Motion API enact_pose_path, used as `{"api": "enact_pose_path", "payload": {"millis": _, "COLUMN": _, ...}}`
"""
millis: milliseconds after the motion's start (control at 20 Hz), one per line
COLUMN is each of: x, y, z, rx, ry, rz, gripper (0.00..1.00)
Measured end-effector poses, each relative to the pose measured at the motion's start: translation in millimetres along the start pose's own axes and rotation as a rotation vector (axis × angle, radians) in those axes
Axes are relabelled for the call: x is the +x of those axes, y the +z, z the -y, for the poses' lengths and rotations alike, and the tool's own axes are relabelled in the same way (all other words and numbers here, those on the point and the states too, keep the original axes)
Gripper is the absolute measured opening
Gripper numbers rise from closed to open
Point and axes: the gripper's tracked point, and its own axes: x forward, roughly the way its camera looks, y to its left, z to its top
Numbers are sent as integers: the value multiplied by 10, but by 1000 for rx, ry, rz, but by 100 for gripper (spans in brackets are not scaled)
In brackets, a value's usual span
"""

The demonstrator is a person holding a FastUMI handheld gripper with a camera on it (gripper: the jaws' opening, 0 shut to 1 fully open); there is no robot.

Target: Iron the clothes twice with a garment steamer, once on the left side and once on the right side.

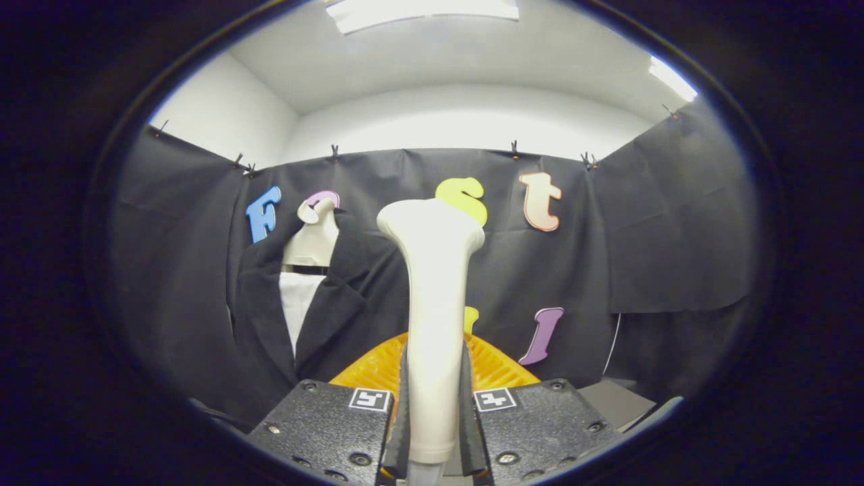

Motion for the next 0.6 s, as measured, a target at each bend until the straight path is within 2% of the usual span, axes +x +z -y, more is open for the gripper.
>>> {"api": "enact_pose_path", "payload": {"millis": 250, "x": 273, "y": 54, "z": -505, "rx": -64, "ry": -26, "rz": -3, "gripper": 32}}
{"api": "enact_pose_path", "payload": {"millis": 600, "x": 559, "y": -158, "z": -806, "rx": -108, "ry": -52, "rz": -57, "gripper": 32}}
